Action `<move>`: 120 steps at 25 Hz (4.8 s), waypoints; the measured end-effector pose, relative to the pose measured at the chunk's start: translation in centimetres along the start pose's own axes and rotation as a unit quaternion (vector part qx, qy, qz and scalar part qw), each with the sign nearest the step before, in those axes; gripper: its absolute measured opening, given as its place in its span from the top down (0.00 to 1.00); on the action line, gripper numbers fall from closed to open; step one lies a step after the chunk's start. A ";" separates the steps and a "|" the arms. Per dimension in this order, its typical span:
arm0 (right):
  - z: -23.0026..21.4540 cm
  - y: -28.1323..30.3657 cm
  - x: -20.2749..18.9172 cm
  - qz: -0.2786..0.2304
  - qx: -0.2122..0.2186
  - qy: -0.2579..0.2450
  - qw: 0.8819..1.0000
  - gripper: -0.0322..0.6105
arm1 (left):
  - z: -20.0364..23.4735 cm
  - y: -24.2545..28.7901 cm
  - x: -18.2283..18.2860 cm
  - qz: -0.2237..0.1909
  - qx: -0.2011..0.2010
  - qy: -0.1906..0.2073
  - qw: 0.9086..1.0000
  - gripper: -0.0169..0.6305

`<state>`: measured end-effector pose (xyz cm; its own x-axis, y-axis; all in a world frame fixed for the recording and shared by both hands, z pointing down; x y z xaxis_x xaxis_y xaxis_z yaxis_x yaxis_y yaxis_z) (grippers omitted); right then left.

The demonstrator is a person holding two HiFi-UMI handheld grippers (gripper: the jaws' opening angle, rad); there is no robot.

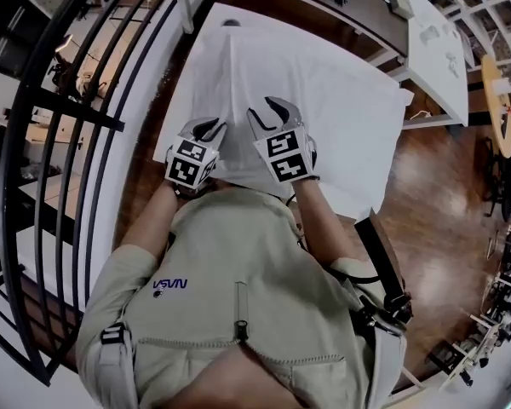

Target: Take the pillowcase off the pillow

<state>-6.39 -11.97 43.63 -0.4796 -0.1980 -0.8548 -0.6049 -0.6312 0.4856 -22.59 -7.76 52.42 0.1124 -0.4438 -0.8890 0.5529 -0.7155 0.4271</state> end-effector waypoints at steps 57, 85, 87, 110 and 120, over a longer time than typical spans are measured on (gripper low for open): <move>-8.4 4.5 4.1 -0.019 0.030 0.023 0.999 0.79 | 3.0 6.8 6.6 -0.025 -0.058 -0.032 0.998 0.93; -17.0 4.1 -3.5 0.162 -0.198 0.010 0.967 0.94 | -1.1 -0.2 6.9 -0.107 -0.134 -0.005 0.985 0.94; -16.7 4.1 -3.3 0.155 -0.183 0.009 0.971 0.94 | -0.8 -0.1 6.7 -0.106 -0.122 -0.010 0.987 0.94; 2.8 -4.6 -2.9 0.034 -0.128 0.097 0.986 0.84 | 1.6 -4.4 1.6 -0.088 -0.070 -0.006 0.994 0.75; 8.1 -7.7 -5.3 0.005 -0.084 0.098 0.992 0.84 | -2.2 -7.4 -1.1 -0.059 -0.045 0.040 0.996 0.70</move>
<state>-4.40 0.04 45.88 -0.3424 -0.3362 -0.8773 -0.4788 -0.7410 0.4708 -24.97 -0.84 49.86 0.1059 -0.3122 -0.9441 0.6379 -0.7070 0.3054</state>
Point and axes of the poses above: the fingertips, and each gripper's own axes: y forward along the fingers, z to its left, x out of its top, the point moved 10 cm from there along -y, backward along the fingers, and after that the axes turned 8 degrees about -z, right-handed, at the moved point
